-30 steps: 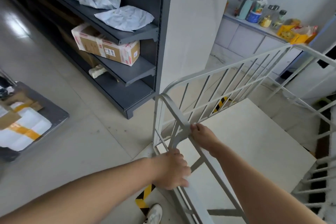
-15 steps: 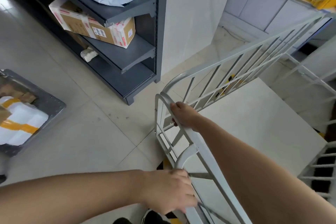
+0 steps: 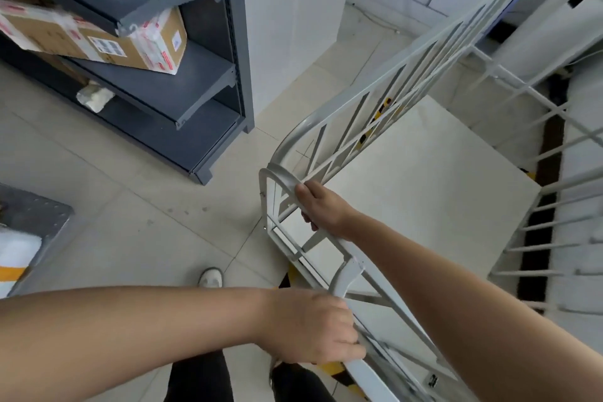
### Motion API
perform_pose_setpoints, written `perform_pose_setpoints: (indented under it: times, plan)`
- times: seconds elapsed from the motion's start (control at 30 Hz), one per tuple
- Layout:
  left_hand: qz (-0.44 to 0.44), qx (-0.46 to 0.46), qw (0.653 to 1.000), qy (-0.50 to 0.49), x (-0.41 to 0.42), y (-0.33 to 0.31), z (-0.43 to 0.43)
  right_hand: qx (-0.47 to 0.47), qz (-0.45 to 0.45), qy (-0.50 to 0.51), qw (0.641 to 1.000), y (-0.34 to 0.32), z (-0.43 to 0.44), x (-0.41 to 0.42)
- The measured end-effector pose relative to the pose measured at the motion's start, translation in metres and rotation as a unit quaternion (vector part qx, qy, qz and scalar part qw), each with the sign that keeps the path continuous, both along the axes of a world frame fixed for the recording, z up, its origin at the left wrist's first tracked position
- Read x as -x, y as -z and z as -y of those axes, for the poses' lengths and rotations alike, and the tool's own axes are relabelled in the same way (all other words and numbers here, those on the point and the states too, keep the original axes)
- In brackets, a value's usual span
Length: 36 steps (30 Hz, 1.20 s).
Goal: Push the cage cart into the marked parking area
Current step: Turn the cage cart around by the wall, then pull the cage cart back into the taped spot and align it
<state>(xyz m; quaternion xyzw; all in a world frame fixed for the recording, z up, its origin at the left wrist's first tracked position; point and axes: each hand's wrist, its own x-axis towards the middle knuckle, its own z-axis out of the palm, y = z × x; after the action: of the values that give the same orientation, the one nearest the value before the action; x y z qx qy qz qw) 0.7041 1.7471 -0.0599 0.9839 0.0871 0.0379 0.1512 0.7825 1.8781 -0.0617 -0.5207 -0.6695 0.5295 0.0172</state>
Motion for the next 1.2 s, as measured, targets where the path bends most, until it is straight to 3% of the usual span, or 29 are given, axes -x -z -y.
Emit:
perform_pose_setpoints:
  times: [0.13,0.27,0.4,0.57,0.67,0.77,0.9,1.2]
  plan:
    - [0.033,-0.118,0.989,0.078,0.048,0.006,-0.038,0.009,0.003,0.035,0.999,0.000,0.001,0.001]
    - [0.042,-0.108,0.992,0.045,0.103,0.004,-0.085,0.009,0.024,0.096,0.995,0.002,0.002,0.007]
    - [0.015,-0.170,0.985,-0.010,0.148,-0.005,-0.152,0.014,0.069,0.123,0.990,-0.004,0.001,0.014]
    - [-0.123,-0.234,0.962,-0.066,0.158,-0.003,-0.228,-0.006,0.129,0.120,0.984,-0.013,0.002,0.021]
    - [-0.184,-0.294,0.938,-0.027,0.145,-0.013,-0.253,-0.012,0.156,0.131,0.979,-0.017,0.004,0.027]
    - [-0.270,-0.306,0.913,0.018,0.128,-0.022,-0.269,-0.033,0.218,0.141,0.965,-0.014,0.004,0.033]
    - [-0.280,-0.277,0.918,0.048,0.110,-0.027,-0.280,-0.072,0.275,0.136,0.949,-0.009,0.009,0.036]
    - [-0.271,-0.261,0.919,0.118,0.087,-0.028,-0.273,-0.109,0.279,0.094,0.950,-0.010,0.030,0.024]
